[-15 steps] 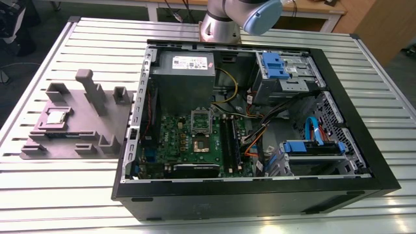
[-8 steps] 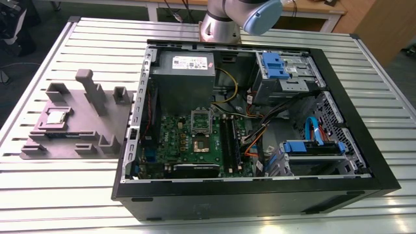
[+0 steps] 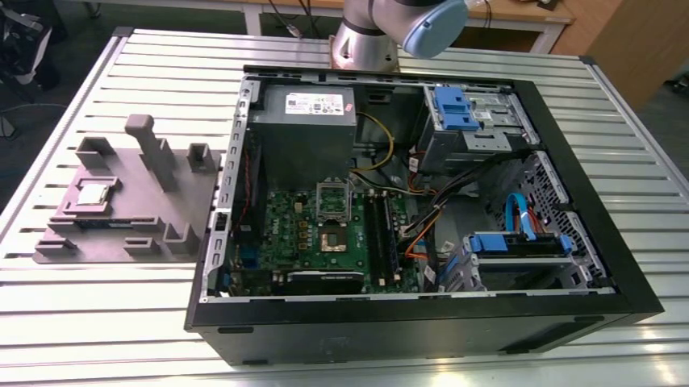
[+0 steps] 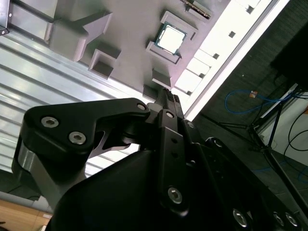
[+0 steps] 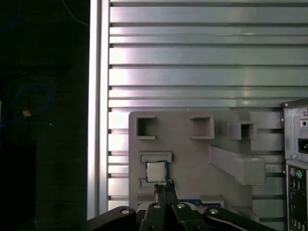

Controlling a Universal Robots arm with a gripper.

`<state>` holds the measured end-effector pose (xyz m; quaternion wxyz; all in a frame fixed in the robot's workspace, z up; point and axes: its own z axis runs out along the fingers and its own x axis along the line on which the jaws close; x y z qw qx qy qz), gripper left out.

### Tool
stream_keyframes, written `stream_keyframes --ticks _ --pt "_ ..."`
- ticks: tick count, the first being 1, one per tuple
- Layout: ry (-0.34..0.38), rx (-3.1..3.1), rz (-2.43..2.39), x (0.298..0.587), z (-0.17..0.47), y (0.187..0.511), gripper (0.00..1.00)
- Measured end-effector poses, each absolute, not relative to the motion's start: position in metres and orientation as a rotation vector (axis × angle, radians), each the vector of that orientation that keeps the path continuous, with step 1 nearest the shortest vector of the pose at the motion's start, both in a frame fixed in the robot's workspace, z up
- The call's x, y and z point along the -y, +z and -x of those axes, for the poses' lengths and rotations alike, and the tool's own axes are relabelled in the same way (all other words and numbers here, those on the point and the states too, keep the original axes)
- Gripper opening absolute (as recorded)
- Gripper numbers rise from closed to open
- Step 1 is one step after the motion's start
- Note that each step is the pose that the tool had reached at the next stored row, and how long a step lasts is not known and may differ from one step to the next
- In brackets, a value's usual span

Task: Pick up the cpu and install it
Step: 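Pick up the cpu and move it towards the insertion slot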

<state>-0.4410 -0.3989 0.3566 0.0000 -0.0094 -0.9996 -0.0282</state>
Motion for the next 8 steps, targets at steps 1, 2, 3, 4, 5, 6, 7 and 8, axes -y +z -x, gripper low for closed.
stream_keyframes --ticks 1,2,3,4,5,6,7,8 --pt "-0.088 3.140 0.030 0.3989 0.4410 0.3562 0.10" --pt "-0.089 3.140 0.030 0.3989 0.4410 0.3557 0.10" --pt "-0.089 3.140 0.030 0.3989 0.4410 0.3556 0.10" --pt "-0.089 3.140 0.030 0.3989 0.4410 0.3555 0.10" --pt "-0.089 3.140 0.030 0.3989 0.4410 0.3550 0.10" --pt "-0.089 3.140 0.030 0.3989 0.4410 0.3545 0.10" --pt "-0.089 3.140 0.030 0.3989 0.4411 0.3539 0.10" --pt "-0.089 3.140 0.030 0.3989 0.4410 0.3533 0.10"
